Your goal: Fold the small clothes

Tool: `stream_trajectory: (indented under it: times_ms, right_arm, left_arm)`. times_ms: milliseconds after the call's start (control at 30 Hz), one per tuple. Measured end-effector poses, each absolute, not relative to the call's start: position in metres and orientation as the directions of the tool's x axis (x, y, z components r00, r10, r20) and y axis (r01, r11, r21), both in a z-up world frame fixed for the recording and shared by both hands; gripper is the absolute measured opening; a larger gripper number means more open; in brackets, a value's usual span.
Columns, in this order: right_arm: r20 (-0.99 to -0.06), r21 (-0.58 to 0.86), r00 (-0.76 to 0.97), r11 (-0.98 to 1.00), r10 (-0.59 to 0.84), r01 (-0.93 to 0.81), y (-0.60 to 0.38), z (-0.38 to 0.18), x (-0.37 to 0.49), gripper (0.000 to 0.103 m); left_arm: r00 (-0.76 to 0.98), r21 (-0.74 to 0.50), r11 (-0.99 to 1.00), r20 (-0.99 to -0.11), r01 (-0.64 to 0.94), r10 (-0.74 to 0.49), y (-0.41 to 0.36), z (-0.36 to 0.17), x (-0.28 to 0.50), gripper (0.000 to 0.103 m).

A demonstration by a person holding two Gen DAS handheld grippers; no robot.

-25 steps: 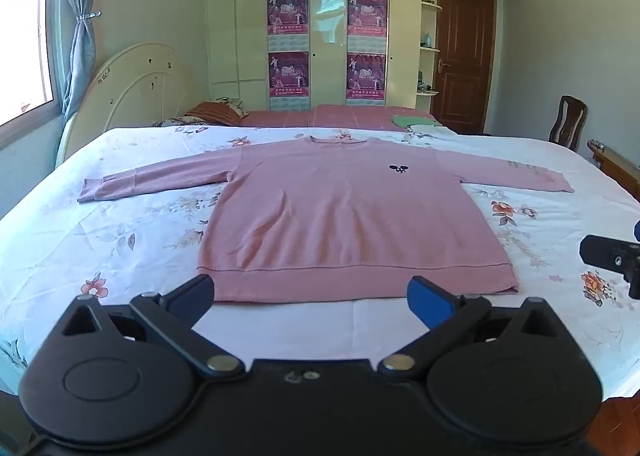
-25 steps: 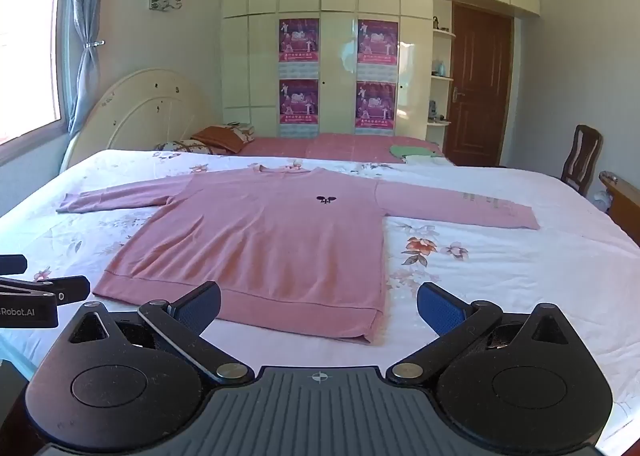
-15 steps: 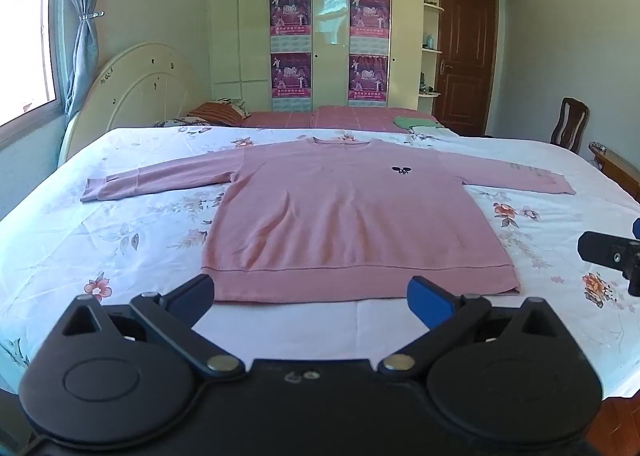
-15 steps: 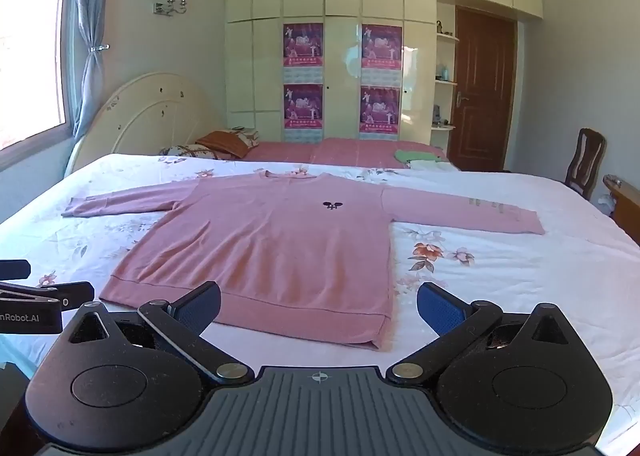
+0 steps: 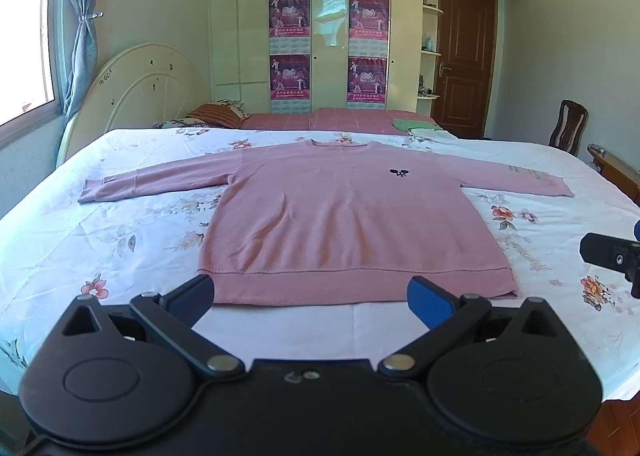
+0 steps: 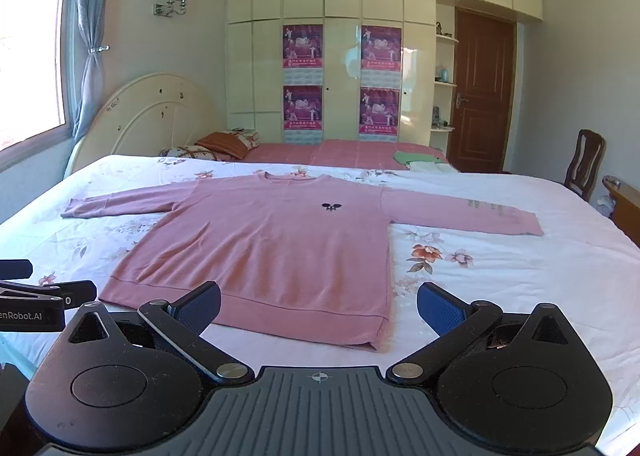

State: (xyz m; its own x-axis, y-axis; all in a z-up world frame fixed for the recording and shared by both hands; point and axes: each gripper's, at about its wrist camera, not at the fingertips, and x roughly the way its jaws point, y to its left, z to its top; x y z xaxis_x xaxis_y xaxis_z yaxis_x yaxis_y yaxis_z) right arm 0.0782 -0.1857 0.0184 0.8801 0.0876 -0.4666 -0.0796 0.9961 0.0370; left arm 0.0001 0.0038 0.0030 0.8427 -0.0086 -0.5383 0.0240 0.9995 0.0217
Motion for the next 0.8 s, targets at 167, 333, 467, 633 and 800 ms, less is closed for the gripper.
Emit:
stream_trajectory:
  times_ms: [167, 333, 467, 633, 800]
  right_arm:
    - [-0.462, 0.039, 0.882, 0.996, 0.088, -0.078, -0.1861, 0.0192, 0.0756, 0.103]
    - [-0.461, 0.042, 0.883, 0.996, 0.088, -0.078, -0.1867, 0.0192, 0.0756, 0.103]
    - [-0.460, 0.041, 0.883, 0.996, 0.091, -0.081, -0.1852, 0.0186, 0.0756, 0.103]
    - [-0.461, 0.043, 0.882, 0.996, 0.092, -0.081, -0.1835, 0.0192, 0.0771, 0.103]
    - [-0.458, 0.041, 0.884, 0.996, 0.093, -0.083, -0.1809, 0.0196, 0.0769, 0.103]
  left_arm:
    - [0.842, 0.022, 0.999, -0.539, 0.024, -0.009, 0.0038, 0.0033, 0.0003, 0.102]
    - [0.844, 0.021, 1.000, -0.536, 0.023, -0.008, 0.0036, 0.0045, 0.0005, 0.102]
    - [0.844, 0.022, 0.999, -0.536, 0.024, -0.008, 0.0034, 0.0045, 0.0005, 0.102]
    - [0.844, 0.022, 1.000, -0.536, 0.022, -0.007, 0.0036, 0.0046, 0.0006, 0.103]
    - [0.845, 0.024, 1.000, -0.535, 0.021, -0.005, 0.0037, 0.0047, 0.0011, 0.103]
